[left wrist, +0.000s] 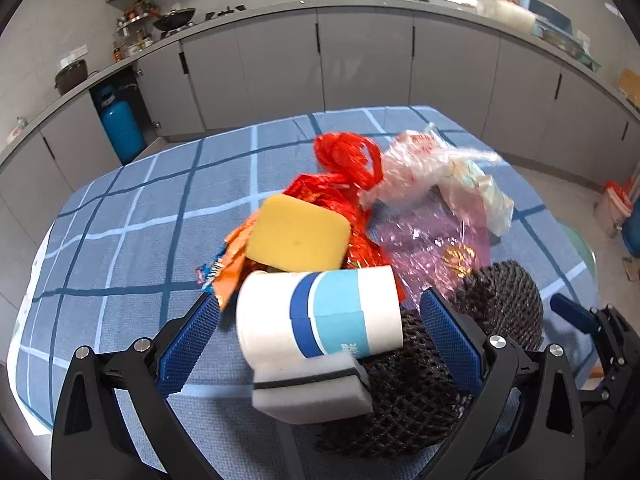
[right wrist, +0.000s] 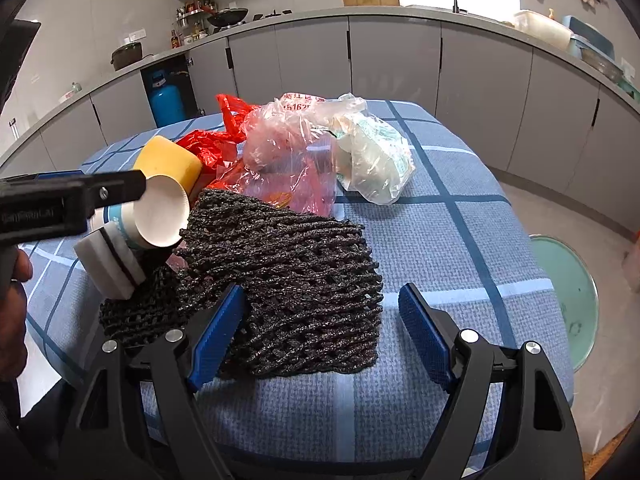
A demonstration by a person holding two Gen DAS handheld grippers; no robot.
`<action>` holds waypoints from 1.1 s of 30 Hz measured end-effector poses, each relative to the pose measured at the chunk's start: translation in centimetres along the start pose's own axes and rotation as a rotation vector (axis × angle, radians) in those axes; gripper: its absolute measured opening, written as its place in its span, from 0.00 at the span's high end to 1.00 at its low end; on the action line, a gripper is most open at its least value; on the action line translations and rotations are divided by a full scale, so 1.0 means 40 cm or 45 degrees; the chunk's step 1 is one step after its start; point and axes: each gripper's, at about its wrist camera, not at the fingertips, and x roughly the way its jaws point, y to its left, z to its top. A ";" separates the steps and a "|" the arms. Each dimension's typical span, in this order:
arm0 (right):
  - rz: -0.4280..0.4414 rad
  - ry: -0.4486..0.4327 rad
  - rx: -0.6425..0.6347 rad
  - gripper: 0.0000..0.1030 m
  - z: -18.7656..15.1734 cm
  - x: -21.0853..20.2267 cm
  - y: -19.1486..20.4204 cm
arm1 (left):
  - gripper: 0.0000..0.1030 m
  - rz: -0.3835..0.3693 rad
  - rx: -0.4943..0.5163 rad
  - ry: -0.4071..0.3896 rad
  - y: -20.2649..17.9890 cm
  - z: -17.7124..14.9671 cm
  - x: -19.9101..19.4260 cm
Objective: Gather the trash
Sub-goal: 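Grasp the white-and-blue paper cup with the left tool while the right tool grasps the black mesh net, then carry the cup and mesh net to the teal bucket and release both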
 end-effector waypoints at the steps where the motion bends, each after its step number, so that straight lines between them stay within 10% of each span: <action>1: 0.002 0.002 0.001 0.24 -0.001 0.001 0.000 | 0.04 0.005 -0.004 0.008 0.002 0.000 0.006; 7: 0.016 0.008 0.006 0.26 -0.001 0.009 -0.002 | 0.04 0.018 -0.045 0.061 0.033 -0.005 0.050; 14: 0.088 0.028 -0.032 0.79 -0.004 0.015 0.017 | 0.15 -0.041 -0.074 0.066 0.049 -0.008 0.052; 33: -0.014 -0.241 0.096 0.82 0.059 -0.142 -0.119 | 0.15 -0.021 0.177 -0.257 -0.119 0.112 -0.104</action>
